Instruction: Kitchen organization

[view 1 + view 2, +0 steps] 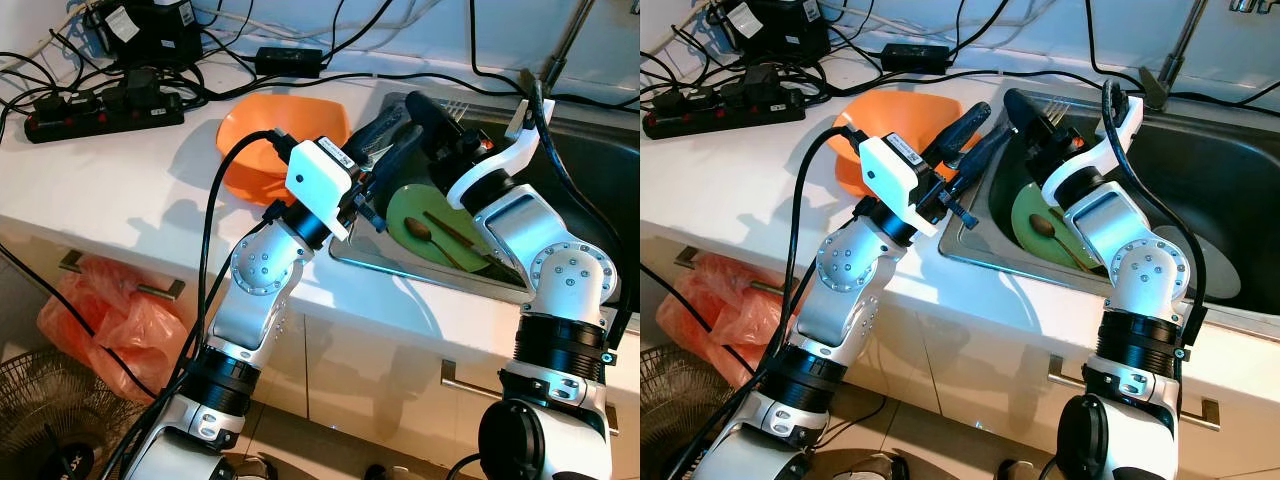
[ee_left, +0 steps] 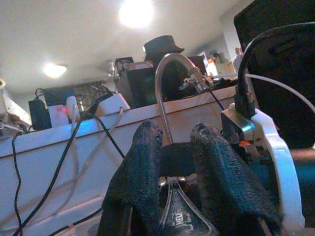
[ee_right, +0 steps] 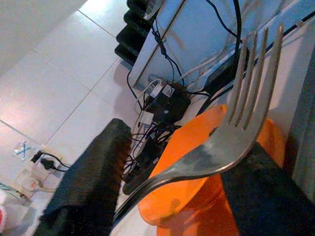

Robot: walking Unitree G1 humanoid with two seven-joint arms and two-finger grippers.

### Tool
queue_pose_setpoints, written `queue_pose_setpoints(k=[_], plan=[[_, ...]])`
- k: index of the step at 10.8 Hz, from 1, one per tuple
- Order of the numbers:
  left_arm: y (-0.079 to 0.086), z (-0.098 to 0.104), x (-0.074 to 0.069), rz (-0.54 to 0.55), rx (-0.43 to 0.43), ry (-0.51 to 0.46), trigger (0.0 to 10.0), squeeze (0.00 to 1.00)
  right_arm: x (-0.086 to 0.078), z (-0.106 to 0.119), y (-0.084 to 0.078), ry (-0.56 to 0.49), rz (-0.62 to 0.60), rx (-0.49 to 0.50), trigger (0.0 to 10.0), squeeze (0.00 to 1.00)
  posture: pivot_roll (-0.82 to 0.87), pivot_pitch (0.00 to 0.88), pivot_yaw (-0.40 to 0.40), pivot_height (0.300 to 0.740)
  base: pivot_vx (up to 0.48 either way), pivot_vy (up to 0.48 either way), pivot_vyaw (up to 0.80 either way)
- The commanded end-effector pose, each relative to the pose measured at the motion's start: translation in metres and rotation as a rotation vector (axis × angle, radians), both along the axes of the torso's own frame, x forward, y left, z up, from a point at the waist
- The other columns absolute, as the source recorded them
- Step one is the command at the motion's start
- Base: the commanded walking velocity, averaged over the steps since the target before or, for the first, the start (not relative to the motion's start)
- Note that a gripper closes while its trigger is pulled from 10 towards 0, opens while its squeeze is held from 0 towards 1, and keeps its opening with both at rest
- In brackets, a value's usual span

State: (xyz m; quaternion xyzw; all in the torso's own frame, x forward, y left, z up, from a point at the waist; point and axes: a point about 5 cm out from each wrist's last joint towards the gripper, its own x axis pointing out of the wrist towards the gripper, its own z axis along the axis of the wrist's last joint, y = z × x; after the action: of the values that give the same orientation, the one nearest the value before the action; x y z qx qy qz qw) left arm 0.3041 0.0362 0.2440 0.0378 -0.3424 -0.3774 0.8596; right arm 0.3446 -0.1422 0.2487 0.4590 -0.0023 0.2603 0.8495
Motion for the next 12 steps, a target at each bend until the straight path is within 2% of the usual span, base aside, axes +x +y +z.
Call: queue_pose_setpoints(k=[1, 8, 9, 10, 12], plan=[[-0.001, 0.002, -0.004, -0.013, -0.001, -0.012, 0.0, 0.0, 0.001, 0.001, 0.004, 0.014, 0.018, -0.001, 0.0, 0.0, -0.01, 0.107, 0.028, 0.74, 0.0, 0.0, 0.0], [-0.001, -0.001, -0.004, -0.012, 0.006, -0.006, 0.0, 0.0, 0.004, -0.012, 0.002, 0.109, 0.005, -0.03, 0.0, 0.0, -0.01, 0.102, 0.024, 0.74, 0.0, 0.0, 0.0], [-0.001, -0.003, -0.004, -0.015, 0.008, 0.011, 8.1, 1.0, 0.005, -0.013, 0.001, 0.117, -0.006, -0.034, 0.0, 0.0, -0.01, 0.102, 0.022, 0.74, 0.0, 0.0, 0.0], [-0.001, -0.005, -0.004, -0.014, 0.009, 0.026, 10.0, 1.0, 0.006, -0.013, 0.0, 0.118, -0.009, -0.033, 0.0, 0.0, -0.01, 0.102, 0.022, 0.74, 0.0, 0.0, 0.0], [-0.008, -0.026, -0.002, -0.081, 0.063, 0.153, 10.0, 1.0, 0.008, -0.015, -0.004, 0.135, -0.045, -0.044, 0.0, 0.0, 0.0, 0.102, 0.022, 0.74, 0.0, 0.0, 0.0]])
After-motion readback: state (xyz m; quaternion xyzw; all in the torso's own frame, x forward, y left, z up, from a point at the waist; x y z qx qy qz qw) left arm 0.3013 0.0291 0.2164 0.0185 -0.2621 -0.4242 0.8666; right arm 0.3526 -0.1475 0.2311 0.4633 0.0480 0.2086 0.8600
